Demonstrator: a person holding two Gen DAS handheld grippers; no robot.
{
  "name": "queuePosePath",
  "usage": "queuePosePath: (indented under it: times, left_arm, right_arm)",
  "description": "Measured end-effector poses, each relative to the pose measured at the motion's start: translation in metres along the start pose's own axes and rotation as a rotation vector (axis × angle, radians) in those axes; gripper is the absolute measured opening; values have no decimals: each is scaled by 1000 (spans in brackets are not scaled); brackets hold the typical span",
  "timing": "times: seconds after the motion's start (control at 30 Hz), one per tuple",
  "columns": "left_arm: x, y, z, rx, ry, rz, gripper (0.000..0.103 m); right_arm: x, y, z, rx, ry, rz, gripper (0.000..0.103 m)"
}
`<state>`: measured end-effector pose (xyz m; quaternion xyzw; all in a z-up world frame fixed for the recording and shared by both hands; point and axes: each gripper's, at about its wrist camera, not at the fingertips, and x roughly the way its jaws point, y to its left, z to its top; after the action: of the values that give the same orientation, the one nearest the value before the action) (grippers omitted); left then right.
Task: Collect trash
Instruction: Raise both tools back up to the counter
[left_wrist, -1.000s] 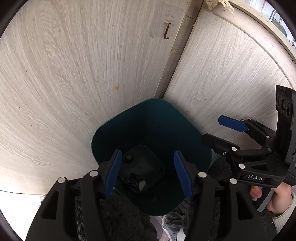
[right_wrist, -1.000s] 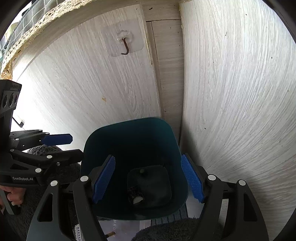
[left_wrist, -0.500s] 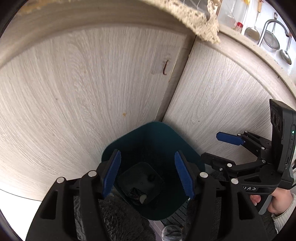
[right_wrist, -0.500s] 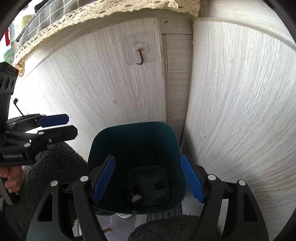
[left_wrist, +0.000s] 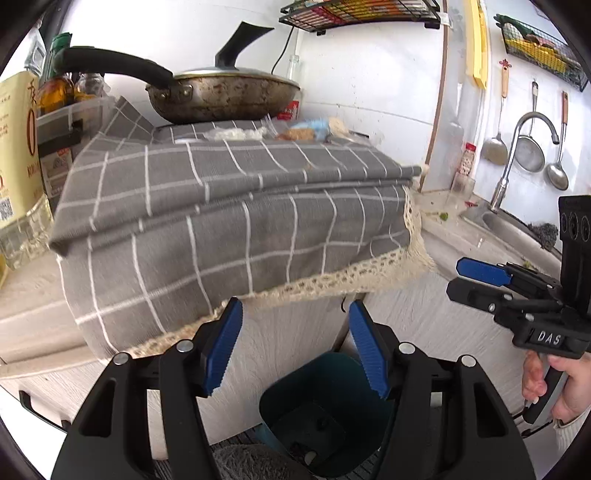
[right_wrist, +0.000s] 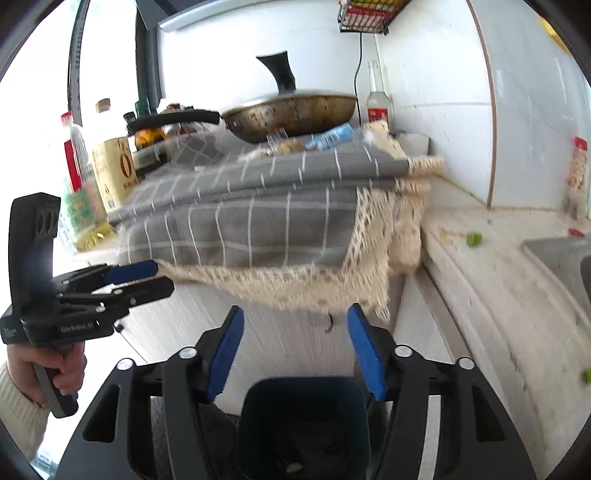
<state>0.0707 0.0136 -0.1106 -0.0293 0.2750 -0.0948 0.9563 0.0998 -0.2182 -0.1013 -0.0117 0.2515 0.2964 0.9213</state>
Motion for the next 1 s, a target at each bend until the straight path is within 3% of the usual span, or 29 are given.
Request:
queuePosePath:
  times: [0.23,0.4,0.67,1.0]
  left_arm:
    - [-36,19,53,2,-90,15,67]
    - [-48,34,75,-8,-117,45,69]
    - [-24,50,97,-35,-105,51,70]
    - [9,64,127,-10,-88,70,73]
  right_arm:
    - [8,15,81,-80,-100,-3,47]
    - [19,-22,117,-39,-106,-95,47]
    - [62,-84,149,169,-67,-104,47]
    - [121,-122,158,335,33,-7,42]
